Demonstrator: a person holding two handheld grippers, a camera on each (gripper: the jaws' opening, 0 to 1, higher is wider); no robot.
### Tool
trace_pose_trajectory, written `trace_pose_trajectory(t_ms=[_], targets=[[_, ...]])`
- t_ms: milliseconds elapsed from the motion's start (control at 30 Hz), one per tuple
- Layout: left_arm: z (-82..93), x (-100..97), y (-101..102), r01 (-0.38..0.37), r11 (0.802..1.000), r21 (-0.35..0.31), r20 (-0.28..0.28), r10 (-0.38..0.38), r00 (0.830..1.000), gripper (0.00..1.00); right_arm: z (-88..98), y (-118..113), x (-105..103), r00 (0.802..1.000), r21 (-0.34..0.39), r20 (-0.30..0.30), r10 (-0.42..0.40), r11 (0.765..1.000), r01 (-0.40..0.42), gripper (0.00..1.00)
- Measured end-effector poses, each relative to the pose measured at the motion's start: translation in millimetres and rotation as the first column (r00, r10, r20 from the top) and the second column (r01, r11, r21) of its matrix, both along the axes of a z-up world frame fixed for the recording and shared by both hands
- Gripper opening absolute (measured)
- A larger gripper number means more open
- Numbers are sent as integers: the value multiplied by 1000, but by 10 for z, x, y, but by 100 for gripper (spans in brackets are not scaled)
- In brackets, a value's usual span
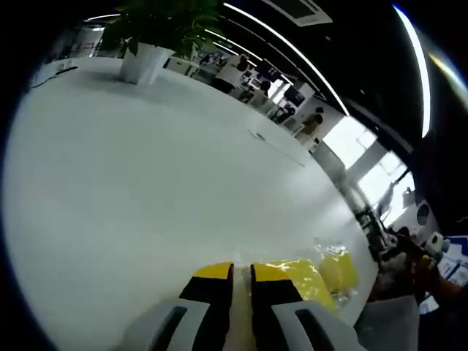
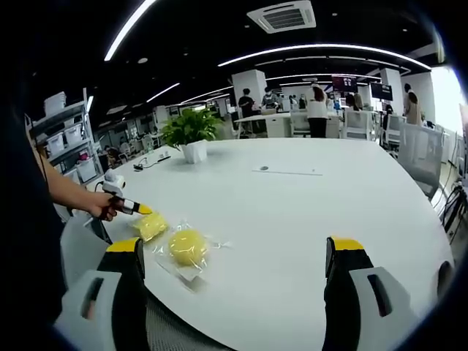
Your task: Compare the silicone blocks by pressing each to a similar depth, holding the contact briefly, and releasing to observe deformation and rebound differences across the visible hardness samples.
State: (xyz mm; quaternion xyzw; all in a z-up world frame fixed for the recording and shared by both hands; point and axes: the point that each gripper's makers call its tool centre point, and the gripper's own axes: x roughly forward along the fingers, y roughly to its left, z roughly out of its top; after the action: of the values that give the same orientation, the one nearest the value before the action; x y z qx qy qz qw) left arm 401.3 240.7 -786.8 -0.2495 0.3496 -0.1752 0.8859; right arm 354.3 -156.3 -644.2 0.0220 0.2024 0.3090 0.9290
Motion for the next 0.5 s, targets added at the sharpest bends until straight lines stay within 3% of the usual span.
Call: trace_pose_trajectory(t_ms=[100, 267, 500], targets=[[82, 5, -3, 2, 1000, -9, 41, -2, 999, 25, 5, -29, -19, 1000, -3, 0, -5, 1000, 5, 97], [200, 34, 84, 4, 998, 58, 107, -10, 994, 44, 9, -65, -28, 1000, -3, -2, -11, 1000, 11, 97], [480, 35, 177, 8, 994, 112, 212, -31, 977, 81, 41, -40, 0, 1000, -2, 9, -6, 1000, 6, 97]])
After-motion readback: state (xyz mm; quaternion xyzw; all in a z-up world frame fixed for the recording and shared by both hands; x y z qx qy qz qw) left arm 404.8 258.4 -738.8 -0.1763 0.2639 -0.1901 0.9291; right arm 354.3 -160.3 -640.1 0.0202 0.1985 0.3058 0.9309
